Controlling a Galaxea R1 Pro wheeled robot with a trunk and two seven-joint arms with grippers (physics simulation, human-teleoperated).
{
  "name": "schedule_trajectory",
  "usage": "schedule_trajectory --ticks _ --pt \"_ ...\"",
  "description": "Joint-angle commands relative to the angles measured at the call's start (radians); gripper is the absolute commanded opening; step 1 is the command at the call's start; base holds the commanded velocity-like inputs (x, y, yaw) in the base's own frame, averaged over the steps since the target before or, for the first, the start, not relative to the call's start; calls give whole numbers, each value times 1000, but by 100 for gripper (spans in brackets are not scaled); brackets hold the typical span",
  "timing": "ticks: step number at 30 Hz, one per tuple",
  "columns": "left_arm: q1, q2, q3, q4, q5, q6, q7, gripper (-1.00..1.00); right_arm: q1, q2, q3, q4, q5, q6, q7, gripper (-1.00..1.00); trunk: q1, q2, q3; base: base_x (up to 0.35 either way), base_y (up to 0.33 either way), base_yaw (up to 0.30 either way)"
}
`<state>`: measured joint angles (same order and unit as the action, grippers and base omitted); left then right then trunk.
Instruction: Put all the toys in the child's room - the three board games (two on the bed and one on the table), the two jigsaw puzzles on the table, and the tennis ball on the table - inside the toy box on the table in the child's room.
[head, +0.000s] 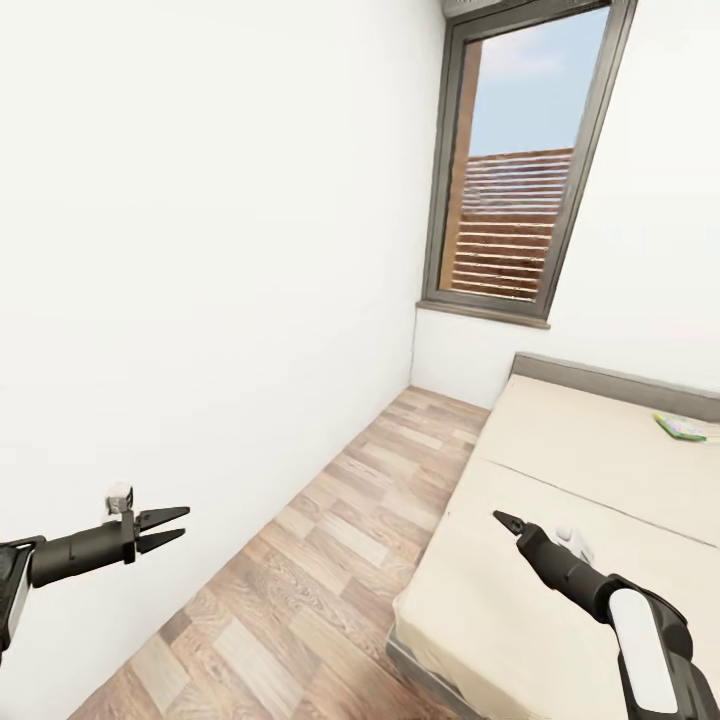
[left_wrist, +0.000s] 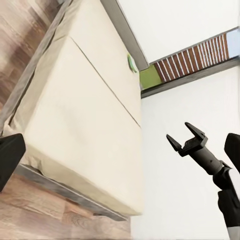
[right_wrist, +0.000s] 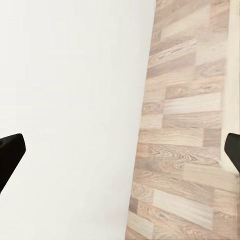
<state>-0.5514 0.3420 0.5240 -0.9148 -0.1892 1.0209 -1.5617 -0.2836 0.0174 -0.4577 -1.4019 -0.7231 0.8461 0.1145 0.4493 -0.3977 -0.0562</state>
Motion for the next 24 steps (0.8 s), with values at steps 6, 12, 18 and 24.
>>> schedule_trajectory --ticks 6,12,18,24 --pt "-1 -8 2 -1 -11 10 -9 100 -2 2 -3 6 9 5 8 100 1 -2 -2 0 0 -277" --pt "-1 -10 2 -1 -11 11 -9 100 -2 2 -2 14 12 4 8 100 1 -2 -2 0 0 -277" --pt "-1 -11 2 -1 -12 11 -9 100 -2 3 -2 16 13 -6 7 100 1 -2 -2 0 0 -277" --pt "-1 -11 1 -1 -12 11 -9 100 -2 2 -2 17 9 -20 4 100 1 -2 -3 0 -60 -277"
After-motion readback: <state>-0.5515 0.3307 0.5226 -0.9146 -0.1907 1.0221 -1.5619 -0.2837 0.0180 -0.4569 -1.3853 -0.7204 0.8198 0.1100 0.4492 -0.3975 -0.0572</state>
